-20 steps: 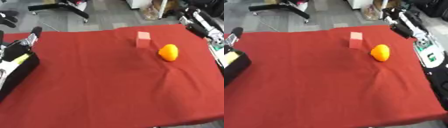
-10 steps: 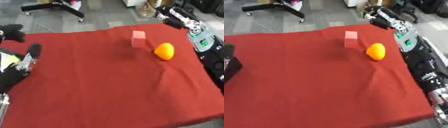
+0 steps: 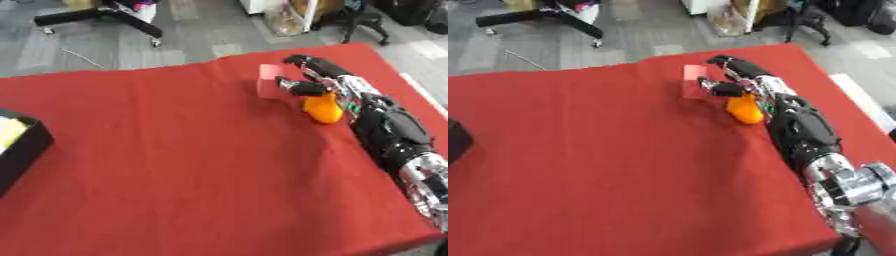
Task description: Pick up the objects with one hand, pass them to the other hand, and then place them into the box on the other side of the table.
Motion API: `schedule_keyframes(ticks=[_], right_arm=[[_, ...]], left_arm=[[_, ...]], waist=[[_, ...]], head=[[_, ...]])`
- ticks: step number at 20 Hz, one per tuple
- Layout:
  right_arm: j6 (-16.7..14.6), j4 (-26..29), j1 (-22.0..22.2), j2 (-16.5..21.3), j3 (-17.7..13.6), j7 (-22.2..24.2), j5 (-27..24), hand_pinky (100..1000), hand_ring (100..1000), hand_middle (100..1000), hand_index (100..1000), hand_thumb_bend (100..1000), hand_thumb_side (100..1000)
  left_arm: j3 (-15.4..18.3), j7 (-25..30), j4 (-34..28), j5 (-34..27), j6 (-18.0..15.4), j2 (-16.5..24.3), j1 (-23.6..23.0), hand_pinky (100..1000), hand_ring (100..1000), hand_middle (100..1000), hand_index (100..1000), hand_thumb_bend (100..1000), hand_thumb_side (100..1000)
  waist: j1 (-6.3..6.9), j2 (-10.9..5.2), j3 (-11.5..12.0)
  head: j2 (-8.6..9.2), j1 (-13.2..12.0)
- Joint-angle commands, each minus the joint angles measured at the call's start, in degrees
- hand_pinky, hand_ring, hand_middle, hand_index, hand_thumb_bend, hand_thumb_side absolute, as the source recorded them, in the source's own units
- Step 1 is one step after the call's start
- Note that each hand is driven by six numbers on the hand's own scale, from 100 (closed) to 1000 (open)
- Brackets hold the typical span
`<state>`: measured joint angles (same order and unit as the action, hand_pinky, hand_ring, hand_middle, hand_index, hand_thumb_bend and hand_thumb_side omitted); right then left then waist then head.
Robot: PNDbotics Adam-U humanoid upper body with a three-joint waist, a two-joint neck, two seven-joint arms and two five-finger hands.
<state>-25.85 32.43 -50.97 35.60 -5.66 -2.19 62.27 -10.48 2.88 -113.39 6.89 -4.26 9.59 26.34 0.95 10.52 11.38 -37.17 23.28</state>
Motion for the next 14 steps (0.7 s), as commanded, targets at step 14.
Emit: schedule_keyframes(ticks=[14], right_arm=[[0.75,-1.67,-1.86,-0.14,-0.94,-3.5,7.08,867,881,925,978,118,910]], left_arm=[[-0.13,2.27,-1.2,0.69,-0.68,-0.9,1.0,749,542,540,737,498,764]], waist=[[0.28,0.16,1.52]], head=[[2.3,1.18]])
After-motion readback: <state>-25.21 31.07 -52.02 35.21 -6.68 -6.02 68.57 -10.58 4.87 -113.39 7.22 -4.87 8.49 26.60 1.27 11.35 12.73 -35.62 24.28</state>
